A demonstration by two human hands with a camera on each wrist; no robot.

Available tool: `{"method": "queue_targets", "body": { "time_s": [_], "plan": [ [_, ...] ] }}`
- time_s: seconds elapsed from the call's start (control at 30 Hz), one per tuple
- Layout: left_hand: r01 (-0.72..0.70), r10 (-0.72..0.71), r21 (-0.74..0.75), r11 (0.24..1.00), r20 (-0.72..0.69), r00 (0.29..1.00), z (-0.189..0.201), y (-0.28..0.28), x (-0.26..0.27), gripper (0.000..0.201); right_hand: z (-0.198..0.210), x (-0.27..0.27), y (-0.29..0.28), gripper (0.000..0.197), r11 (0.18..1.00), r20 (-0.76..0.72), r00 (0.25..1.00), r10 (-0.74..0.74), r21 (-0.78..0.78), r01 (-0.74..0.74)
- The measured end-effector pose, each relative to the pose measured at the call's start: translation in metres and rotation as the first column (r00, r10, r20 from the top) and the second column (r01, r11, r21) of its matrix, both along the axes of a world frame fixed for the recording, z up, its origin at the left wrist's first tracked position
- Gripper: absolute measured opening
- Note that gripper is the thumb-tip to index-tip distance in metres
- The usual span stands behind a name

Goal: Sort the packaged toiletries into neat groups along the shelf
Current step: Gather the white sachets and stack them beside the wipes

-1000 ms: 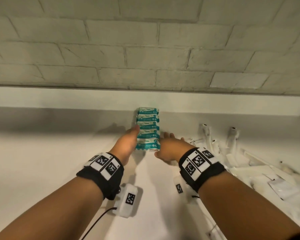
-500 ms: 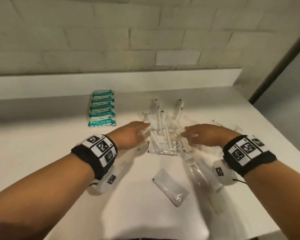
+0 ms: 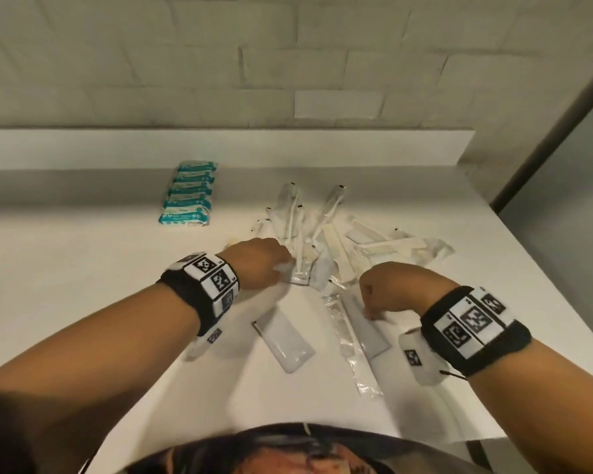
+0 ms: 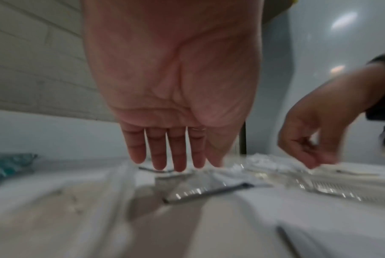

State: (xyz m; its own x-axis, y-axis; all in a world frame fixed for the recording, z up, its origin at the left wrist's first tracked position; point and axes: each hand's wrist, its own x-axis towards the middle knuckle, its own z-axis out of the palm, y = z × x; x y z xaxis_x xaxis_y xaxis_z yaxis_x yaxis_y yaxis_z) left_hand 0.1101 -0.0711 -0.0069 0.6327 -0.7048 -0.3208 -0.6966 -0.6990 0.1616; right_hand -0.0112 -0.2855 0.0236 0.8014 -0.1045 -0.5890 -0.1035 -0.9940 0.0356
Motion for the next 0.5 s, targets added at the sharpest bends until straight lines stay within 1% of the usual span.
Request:
{"method": "queue_targets", "body": {
  "time_s": [0.03, 0.07, 0.13, 0.2, 0.23, 0.27, 0.3, 0.37, 0.4, 0.47, 0.5],
  "plan": [
    [-0.008, 0.008, 0.013, 1.0, -0.004, 1.0, -0.004, -0.005, -0.004, 0.045, -0.005, -0.006, 0.002, 0.039, 1.0, -0.027, 1.0, 0.009, -0.003, -0.009],
    [-0.043, 0.043, 0.011, 0.999, 0.013, 0.999, -0.009, -0.01, -0.009, 0.05, -0.01, -0.012, 0.002, 0.053, 1.0, -0.015, 1.0, -0.003, 0.01, 0.003],
    [-0.123, 0.123, -0.001, 0.992, 0.068, 0.99, -0.013, -0.014, -0.014, 0.059, -0.023, -0.019, 0.004, 0.075, 0.999, 0.053, 0.998, -0.036, 0.042, 0.034],
    [-0.205, 0.204, 0.017, 0.979, 0.039, 0.978, -0.012, -0.014, -0.016, 0.069, -0.03, -0.018, 0.004, 0.083, 0.997, 0.073, 0.996, -0.047, 0.069, 0.042],
    [-0.248, 0.248, 0.027, 0.968, -0.002, 0.969, -0.011, -0.013, -0.018, 0.071, -0.032, -0.017, 0.004, 0.082, 0.995, 0.075, 0.996, -0.049, 0.092, 0.042],
    [-0.274, 0.276, 0.045, 0.961, -0.039, 0.96, -0.009, -0.01, -0.019, 0.069, -0.033, -0.015, 0.003, 0.079, 0.992, 0.077, 0.996, -0.05, 0.121, 0.041],
    [-0.28, 0.283, 0.056, 0.958, -0.057, 0.957, -0.009, -0.007, -0.019, 0.06, -0.034, -0.015, 0.002, 0.074, 0.988, 0.083, 0.995, -0.05, 0.152, 0.037],
    [-0.269, 0.271, 0.049, 0.962, -0.046, 0.962, -0.008, 0.001, -0.023, 0.035, -0.033, -0.017, -0.003, 0.063, 0.979, 0.085, 0.996, -0.041, 0.2, 0.024],
    [-0.267, 0.267, 0.016, 0.964, -0.038, 0.963, -0.005, 0.004, -0.026, 0.032, -0.031, -0.017, -0.007, 0.056, 0.981, 0.079, 0.997, -0.025, 0.195, 0.009],
    [-0.26, 0.257, -0.076, 0.963, -0.042, 0.965, 0.006, 0.011, -0.036, 0.038, -0.021, -0.014, -0.017, 0.04, 0.991, 0.085, 0.996, 0.042, 0.127, -0.052],
    [-0.254, 0.248, -0.118, 0.96, -0.064, 0.967, 0.012, 0.014, -0.041, 0.04, -0.014, -0.01, -0.022, 0.031, 0.993, 0.112, 0.991, 0.071, 0.084, -0.081]
  ]
}}
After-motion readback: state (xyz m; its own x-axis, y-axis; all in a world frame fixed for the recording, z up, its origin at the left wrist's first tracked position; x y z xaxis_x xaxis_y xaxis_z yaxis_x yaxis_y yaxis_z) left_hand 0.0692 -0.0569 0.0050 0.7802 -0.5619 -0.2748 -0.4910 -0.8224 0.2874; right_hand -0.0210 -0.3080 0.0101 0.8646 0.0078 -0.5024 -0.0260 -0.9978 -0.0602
